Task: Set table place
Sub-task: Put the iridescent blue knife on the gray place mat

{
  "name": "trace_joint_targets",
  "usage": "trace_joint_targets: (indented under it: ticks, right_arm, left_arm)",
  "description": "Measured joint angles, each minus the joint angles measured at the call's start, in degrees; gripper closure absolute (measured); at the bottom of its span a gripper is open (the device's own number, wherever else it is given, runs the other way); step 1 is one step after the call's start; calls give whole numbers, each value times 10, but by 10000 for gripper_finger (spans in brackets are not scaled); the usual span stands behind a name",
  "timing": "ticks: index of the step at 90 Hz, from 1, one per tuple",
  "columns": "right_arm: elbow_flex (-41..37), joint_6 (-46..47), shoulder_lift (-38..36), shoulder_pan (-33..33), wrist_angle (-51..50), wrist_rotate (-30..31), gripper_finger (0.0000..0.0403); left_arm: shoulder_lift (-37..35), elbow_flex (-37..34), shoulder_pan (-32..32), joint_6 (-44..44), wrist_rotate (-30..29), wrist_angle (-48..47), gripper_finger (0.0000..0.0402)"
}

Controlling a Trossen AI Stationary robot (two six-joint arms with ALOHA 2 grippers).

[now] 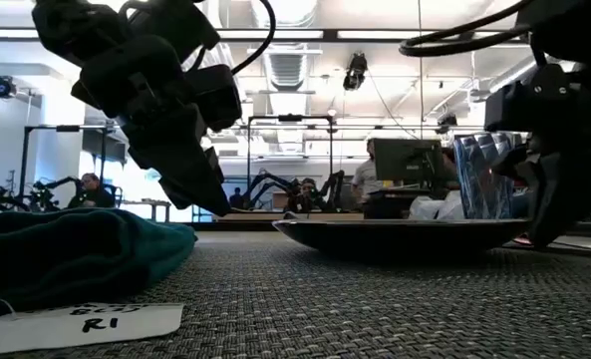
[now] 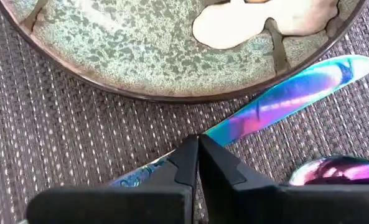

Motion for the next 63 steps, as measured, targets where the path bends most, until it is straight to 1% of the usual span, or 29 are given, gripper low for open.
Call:
trace_joint_targets:
  ticks: [7, 13, 17, 21, 27, 32, 50, 63]
  right_arm:
    - [24, 1, -18, 0, -19, 0, 403]
    - [42, 22, -31, 2, -73, -3, 403]
    - [48, 41, -35, 6, -109, -17, 403]
    - [52, 61, -37, 14, -123, -37, 403]
    - [53, 81, -38, 35, -119, -69, 403]
    - [52, 97, -35, 58, -118, -78, 403]
    - [52, 152, -2, 127, -94, -77, 403]
    - [52, 158, 25, 140, -72, -71, 403]
  left_arm:
    - [0, 0, 0, 0, 0, 0, 325]
    - [0, 0, 0, 0, 0, 0, 325]
    - [0, 0, 0, 0, 0, 0, 325]
    - [0, 0, 0, 0, 0, 0, 325]
    - [0, 0, 0, 0, 0, 0, 325]
    - [0, 0, 0, 0, 0, 0, 325]
    - [0, 0, 0, 0, 0, 0, 325]
    - [0, 0, 0, 0, 0, 0, 325]
